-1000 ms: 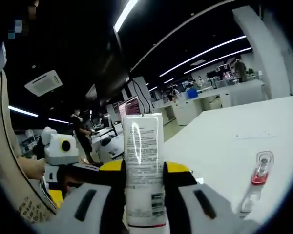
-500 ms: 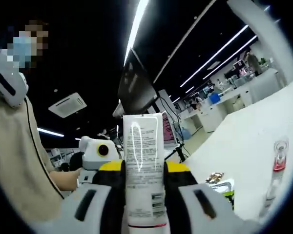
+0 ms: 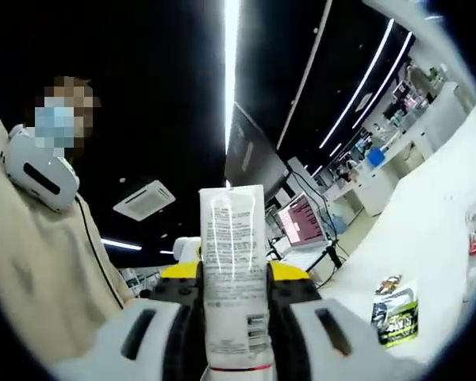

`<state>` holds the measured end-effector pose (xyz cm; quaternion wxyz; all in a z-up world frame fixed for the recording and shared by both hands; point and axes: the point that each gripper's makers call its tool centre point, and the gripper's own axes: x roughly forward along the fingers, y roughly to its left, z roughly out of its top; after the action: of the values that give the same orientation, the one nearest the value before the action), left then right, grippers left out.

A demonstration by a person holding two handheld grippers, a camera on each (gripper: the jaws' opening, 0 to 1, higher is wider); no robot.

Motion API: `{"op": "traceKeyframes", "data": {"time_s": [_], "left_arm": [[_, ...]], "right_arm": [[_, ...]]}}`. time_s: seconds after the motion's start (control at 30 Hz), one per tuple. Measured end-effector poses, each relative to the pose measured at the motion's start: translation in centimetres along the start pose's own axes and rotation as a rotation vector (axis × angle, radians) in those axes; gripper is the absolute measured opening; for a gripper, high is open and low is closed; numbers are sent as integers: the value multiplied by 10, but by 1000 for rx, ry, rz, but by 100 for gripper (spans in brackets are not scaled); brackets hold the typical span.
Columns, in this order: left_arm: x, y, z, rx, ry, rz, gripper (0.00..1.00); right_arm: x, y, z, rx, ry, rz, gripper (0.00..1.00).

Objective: Arrange the skincare products in the storage area until every visible bottle or jar stands upright without overlapping.

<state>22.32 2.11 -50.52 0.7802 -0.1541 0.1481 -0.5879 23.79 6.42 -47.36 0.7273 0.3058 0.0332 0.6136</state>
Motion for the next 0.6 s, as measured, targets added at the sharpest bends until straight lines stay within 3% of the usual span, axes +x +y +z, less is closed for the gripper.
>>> {"op": "traceKeyframes", "data": {"time_s": [0.2, 0.3, 0.43, 0.6], "left_arm": [[4, -2, -1, 31, 27, 15, 32], [8, 0, -1, 47, 41, 52, 31], [13, 5, 4, 30, 42, 123, 30], [10, 25, 7, 144, 123, 305, 28]], "right_arm": [[-4, 3, 2, -9, -8, -3, 30], [-6, 1, 3, -17, -14, -12, 31], [-7, -2, 12, -40, -42, -40, 32], [-4, -7, 17, -145, -9, -122, 34]]}}
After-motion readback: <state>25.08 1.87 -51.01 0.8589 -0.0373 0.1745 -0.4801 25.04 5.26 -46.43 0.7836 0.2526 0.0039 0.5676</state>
